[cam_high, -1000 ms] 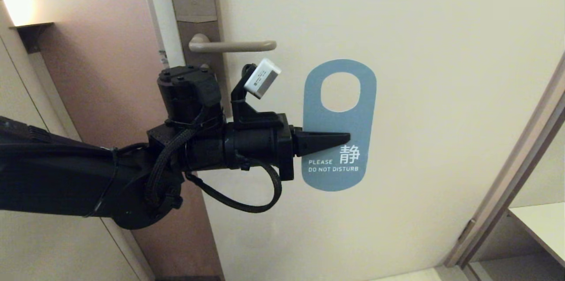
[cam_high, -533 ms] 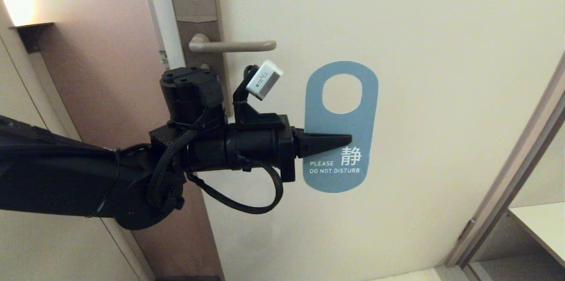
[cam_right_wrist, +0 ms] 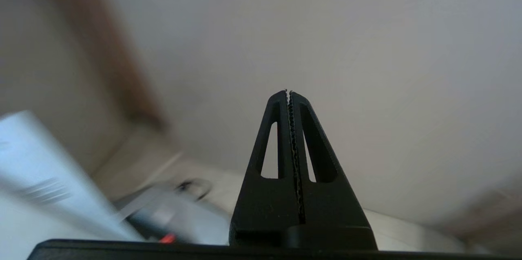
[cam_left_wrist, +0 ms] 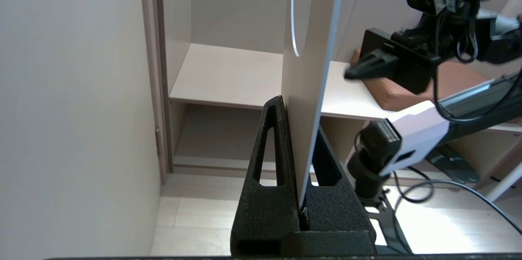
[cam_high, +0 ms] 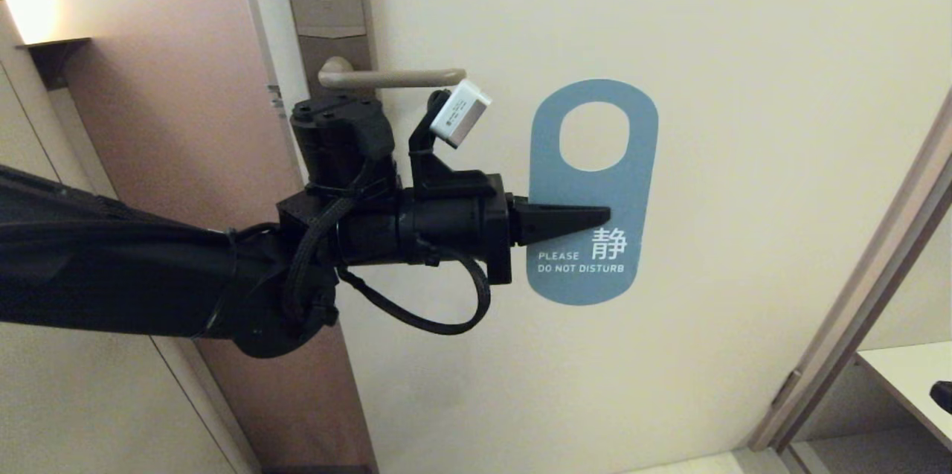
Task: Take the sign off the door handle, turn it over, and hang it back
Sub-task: Hand it to the other hand
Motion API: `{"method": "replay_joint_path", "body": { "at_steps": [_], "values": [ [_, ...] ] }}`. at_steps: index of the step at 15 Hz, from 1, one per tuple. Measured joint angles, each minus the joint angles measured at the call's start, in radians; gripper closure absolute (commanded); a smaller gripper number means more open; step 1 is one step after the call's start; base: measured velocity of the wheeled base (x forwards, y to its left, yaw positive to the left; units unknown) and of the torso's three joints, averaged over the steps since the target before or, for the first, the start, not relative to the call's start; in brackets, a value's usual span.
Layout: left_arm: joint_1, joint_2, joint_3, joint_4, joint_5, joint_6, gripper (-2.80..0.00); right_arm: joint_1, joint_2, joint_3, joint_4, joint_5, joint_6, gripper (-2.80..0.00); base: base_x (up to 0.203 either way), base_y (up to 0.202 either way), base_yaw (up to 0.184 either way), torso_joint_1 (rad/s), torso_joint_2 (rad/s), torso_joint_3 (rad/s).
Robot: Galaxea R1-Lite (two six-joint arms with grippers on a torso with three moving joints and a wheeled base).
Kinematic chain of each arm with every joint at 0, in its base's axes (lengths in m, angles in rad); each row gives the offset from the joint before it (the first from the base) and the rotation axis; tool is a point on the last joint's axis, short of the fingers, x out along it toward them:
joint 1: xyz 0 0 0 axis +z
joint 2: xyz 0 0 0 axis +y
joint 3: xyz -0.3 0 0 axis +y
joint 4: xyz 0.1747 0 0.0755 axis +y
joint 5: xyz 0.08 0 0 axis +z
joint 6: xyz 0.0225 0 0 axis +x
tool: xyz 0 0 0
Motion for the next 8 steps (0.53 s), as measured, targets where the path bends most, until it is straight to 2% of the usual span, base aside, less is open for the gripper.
{"method": "replay_joint_path", "body": {
  "at_steps": [1,3,8],
  "values": [
    [-0.006,0.021,-0.026,0.000,-0.001,-0.001,0.00,0.000,0.056,-0.020,-0.001,0.056,-0.014,0.00,0.000,0.000,0.000,0.000,0.00,0.000],
    [-0.024,0.058,-0.070,0.000,-0.001,-0.003,0.00,0.001,0.159,-0.038,-0.032,0.111,-0.036,0.00,0.000,0.000,0.000,0.000,0.00,0.000],
    [-0.054,0.127,-0.146,-0.001,-0.002,-0.032,0.00,0.025,0.389,-0.092,-0.189,0.144,-0.048,0.00,0.000,0.000,0.000,0.000,0.00,0.000]
  ]
}}
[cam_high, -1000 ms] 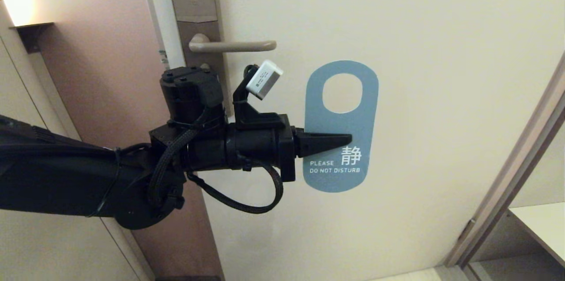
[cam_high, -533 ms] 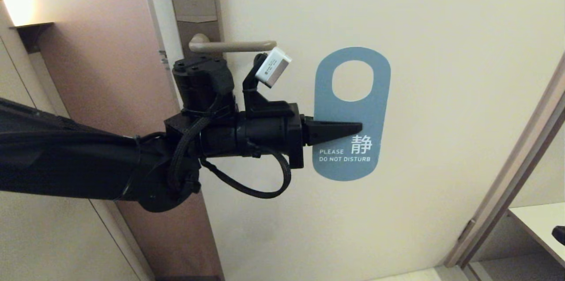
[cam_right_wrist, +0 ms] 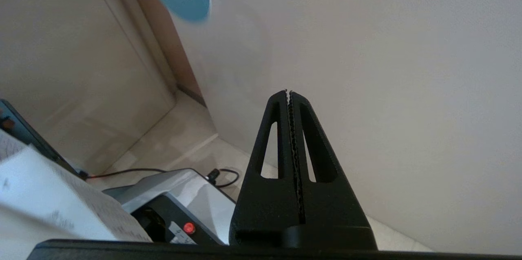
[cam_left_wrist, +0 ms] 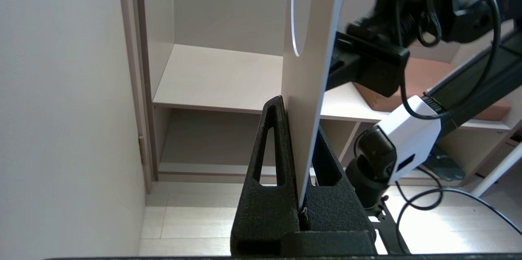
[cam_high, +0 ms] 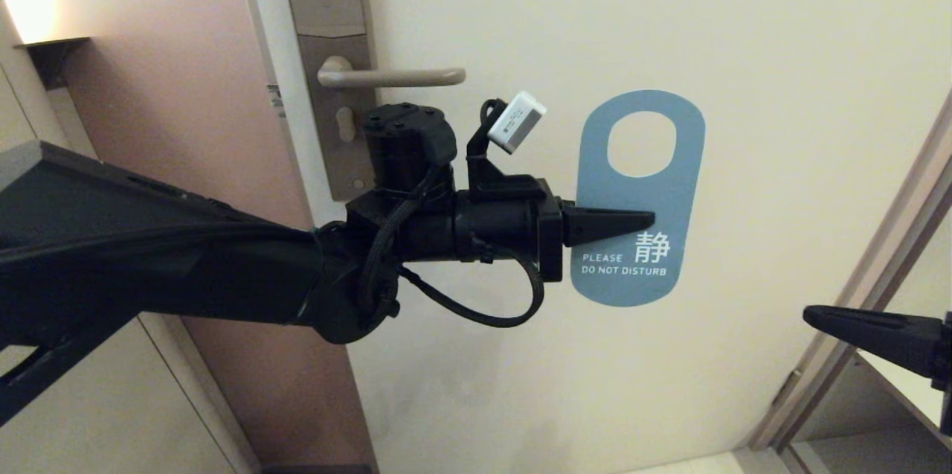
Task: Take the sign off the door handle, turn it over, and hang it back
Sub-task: Hand it to the other hand
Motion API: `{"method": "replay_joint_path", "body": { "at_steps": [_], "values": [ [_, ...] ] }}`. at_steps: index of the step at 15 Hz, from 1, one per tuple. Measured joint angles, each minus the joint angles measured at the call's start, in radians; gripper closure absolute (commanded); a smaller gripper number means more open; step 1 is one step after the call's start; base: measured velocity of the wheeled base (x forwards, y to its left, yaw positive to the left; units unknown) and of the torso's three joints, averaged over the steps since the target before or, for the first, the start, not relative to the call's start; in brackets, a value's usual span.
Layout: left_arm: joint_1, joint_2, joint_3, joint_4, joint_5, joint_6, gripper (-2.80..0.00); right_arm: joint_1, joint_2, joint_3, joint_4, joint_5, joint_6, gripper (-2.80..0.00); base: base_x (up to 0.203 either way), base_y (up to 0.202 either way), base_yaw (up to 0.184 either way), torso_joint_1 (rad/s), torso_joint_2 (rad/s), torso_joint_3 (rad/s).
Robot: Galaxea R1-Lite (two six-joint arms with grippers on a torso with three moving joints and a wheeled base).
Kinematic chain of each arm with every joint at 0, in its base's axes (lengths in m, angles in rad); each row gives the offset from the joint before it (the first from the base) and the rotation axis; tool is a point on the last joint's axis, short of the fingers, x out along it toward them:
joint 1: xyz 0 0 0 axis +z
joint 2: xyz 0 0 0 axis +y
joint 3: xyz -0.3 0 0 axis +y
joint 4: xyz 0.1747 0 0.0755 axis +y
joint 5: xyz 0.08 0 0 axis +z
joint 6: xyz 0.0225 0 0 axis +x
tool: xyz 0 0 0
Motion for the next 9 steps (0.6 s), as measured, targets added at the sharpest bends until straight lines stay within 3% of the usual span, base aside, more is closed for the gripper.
{"method": "replay_joint_path", "body": {
  "at_steps": [9],
  "values": [
    [-0.002,0.040,-0.024,-0.004,-0.001,-0.007,0.00,0.073,0.186,-0.110,-0.009,0.000,0.007,0.00,0.000,0.000,0.000,0.000,0.00,0.000]
  ]
}}
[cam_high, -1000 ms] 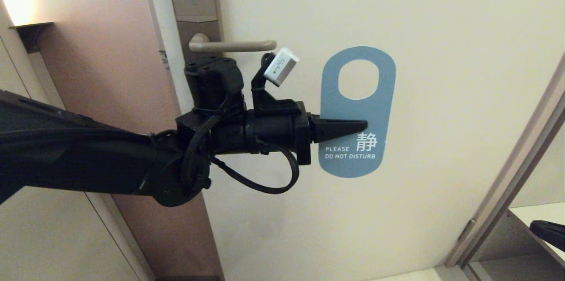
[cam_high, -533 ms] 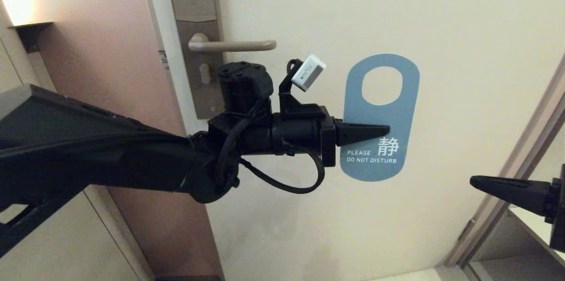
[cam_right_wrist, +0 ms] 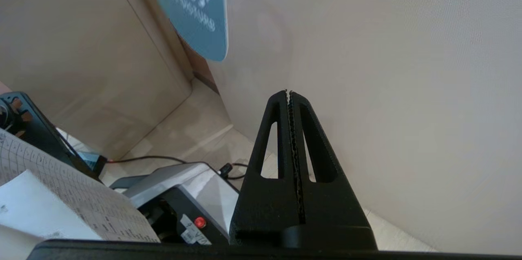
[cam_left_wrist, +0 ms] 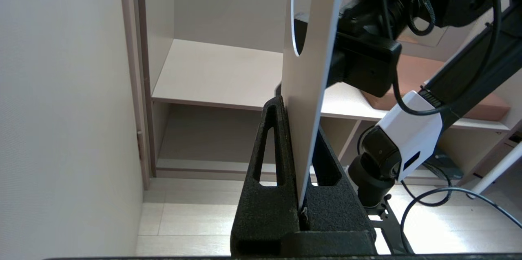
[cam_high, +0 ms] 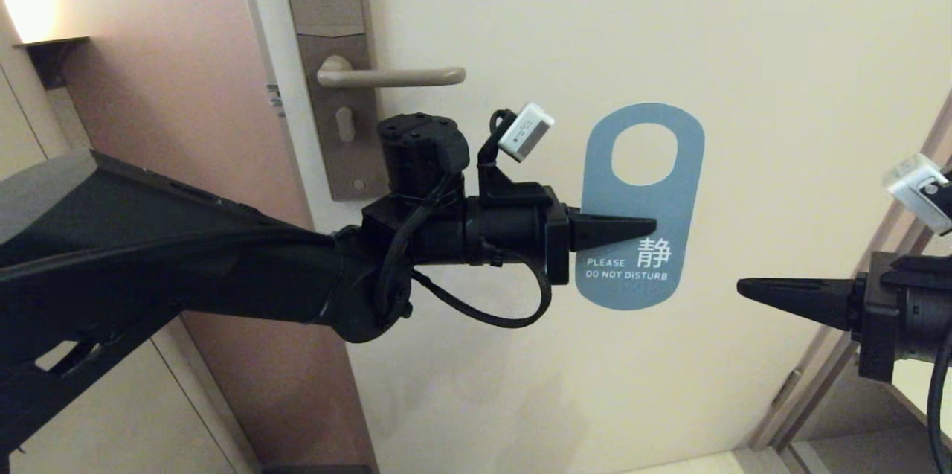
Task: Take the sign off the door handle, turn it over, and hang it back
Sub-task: Hand it to the other hand
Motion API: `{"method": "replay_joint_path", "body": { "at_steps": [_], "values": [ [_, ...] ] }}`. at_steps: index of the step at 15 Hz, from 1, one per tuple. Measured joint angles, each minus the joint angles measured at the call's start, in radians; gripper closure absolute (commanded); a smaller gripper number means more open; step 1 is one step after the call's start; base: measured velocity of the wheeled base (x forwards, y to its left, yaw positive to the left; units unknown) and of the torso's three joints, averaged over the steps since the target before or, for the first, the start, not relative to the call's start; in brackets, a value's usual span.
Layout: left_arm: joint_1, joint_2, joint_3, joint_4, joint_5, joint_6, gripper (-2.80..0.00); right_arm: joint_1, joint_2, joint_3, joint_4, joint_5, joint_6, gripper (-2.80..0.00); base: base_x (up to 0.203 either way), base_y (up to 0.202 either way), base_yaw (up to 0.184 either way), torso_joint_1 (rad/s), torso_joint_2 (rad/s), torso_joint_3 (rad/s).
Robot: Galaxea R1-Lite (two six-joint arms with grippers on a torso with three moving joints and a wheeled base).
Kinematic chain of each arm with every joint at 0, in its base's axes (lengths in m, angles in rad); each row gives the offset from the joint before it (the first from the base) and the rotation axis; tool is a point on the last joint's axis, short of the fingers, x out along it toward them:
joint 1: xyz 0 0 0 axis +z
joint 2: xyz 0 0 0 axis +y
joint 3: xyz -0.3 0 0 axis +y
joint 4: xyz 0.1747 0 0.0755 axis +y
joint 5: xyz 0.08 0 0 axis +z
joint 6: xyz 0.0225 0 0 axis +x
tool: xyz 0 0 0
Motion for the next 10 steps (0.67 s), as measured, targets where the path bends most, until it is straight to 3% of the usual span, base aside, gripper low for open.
{"method": "replay_joint_path", "body": {
  "at_steps": [2,5,6,10],
  "values": [
    [0.000,0.011,-0.004,-0.033,-0.001,-0.010,0.00,0.001,0.021,-0.013,0.000,0.002,0.001,0.00,0.000,0.000,0.000,0.000,0.00,0.000],
    [0.000,0.027,-0.010,-0.127,-0.001,-0.087,0.00,0.001,0.044,-0.027,0.000,0.001,0.001,0.00,0.000,0.000,0.000,0.000,0.00,0.000],
    [0.000,0.034,-0.011,-0.160,-0.001,-0.102,0.00,0.001,0.048,-0.028,0.000,0.001,0.001,-2.80,0.000,0.000,0.000,0.000,0.00,0.000],
    [0.000,0.047,-0.009,-0.180,-0.002,-0.108,0.00,0.001,0.056,-0.027,0.000,0.001,-0.001,-2.80,0.000,0.000,0.000,0.000,0.00,0.000]
  ]
}}
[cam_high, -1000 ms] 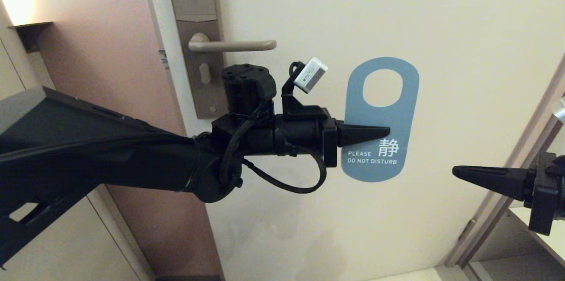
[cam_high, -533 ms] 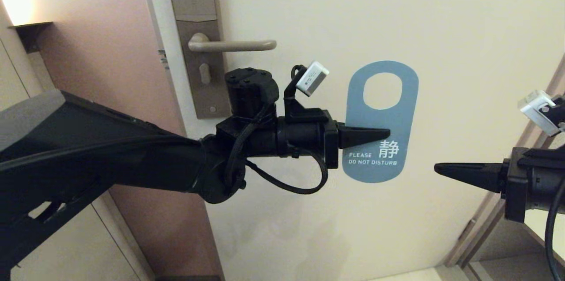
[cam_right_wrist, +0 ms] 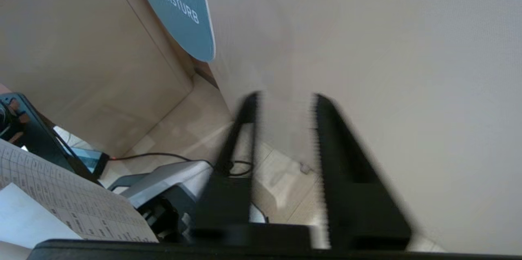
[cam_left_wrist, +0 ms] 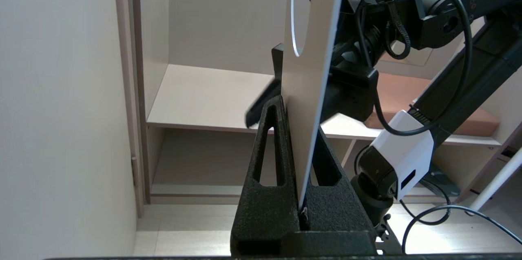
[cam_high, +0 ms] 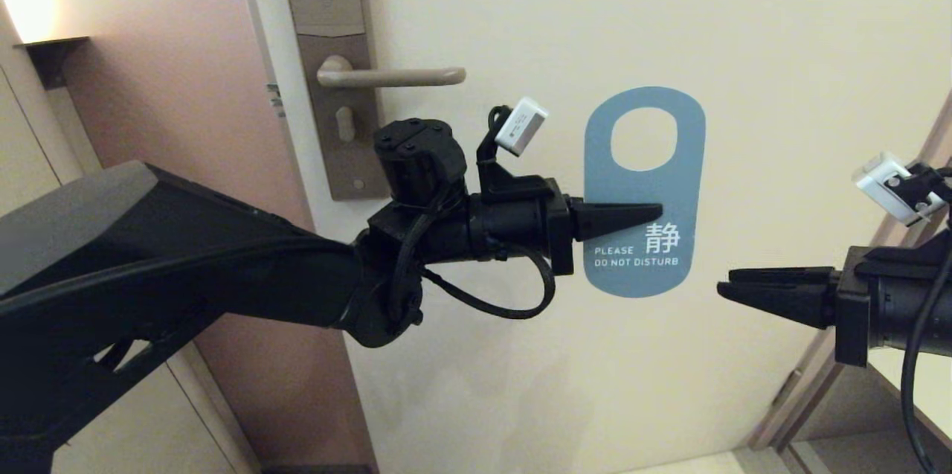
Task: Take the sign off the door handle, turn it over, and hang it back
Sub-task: Hand it to the other hand
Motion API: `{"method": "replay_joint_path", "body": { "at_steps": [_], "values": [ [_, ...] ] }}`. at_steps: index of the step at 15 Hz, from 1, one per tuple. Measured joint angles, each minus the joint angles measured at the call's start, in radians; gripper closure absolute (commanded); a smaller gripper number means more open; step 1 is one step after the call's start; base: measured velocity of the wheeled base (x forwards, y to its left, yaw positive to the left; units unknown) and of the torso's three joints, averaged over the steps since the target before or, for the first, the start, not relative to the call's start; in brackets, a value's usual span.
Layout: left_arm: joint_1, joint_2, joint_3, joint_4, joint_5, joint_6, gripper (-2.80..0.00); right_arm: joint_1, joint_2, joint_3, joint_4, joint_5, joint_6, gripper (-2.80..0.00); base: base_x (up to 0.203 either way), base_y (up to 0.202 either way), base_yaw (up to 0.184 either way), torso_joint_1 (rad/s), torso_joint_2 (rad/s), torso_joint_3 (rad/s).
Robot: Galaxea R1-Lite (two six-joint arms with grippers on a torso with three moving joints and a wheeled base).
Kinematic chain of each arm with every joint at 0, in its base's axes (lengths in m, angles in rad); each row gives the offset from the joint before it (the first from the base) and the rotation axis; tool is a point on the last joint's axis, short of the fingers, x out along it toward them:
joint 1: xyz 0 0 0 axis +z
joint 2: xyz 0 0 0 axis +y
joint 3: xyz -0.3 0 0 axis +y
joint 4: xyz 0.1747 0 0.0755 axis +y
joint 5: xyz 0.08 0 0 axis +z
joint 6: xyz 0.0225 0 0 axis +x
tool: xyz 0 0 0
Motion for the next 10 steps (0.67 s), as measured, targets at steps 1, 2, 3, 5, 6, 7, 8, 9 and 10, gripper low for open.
{"method": "replay_joint_path", "body": {
  "at_steps": [1,2,3,5,6,7,8,9,10],
  "values": [
    [0.000,0.002,0.001,0.000,0.000,0.000,0.00,0.000,0.000,0.001,0.000,0.000,-0.003,-2.80,0.000,0.000,0.000,0.000,0.00,0.000],
    [0.000,0.003,0.001,0.000,0.001,0.000,0.00,0.000,-0.001,0.002,0.000,0.000,-0.006,-2.80,0.000,0.000,0.000,0.000,0.00,0.000],
    [0.000,0.003,0.003,-0.001,0.000,0.000,0.00,0.000,-0.002,0.004,0.000,0.000,-0.007,-2.80,0.000,0.000,0.000,0.000,0.00,0.000],
    [-0.003,0.004,0.003,-0.003,0.001,0.000,0.00,0.000,-0.005,0.006,0.000,0.000,-0.008,-2.80,0.000,0.000,0.000,0.000,0.00,0.000],
    [-0.005,0.005,0.004,-0.005,0.000,0.000,0.00,0.000,-0.006,0.006,-0.001,0.000,-0.009,-2.80,0.000,0.000,0.000,0.000,0.00,0.000],
    [-0.009,0.005,0.004,-0.007,0.001,-0.001,0.00,0.000,-0.007,0.006,-0.001,0.001,-0.009,-2.80,0.000,0.000,0.000,0.000,0.00,0.000],
    [-0.014,0.007,0.004,-0.009,0.001,-0.002,0.00,0.000,-0.006,0.002,-0.001,0.001,-0.008,-2.80,0.000,0.000,0.000,0.000,0.00,0.000],
    [-0.019,0.008,0.003,-0.009,0.002,-0.002,0.00,0.000,-0.005,0.000,-0.002,0.001,-0.007,-2.80,0.000,0.000,0.000,0.000,0.00,0.000],
    [-0.022,0.009,0.003,-0.009,0.001,-0.003,0.00,0.000,-0.004,-0.003,-0.001,0.002,-0.007,-2.80,0.000,0.000,0.000,0.000,0.00,0.000]
  ]
}}
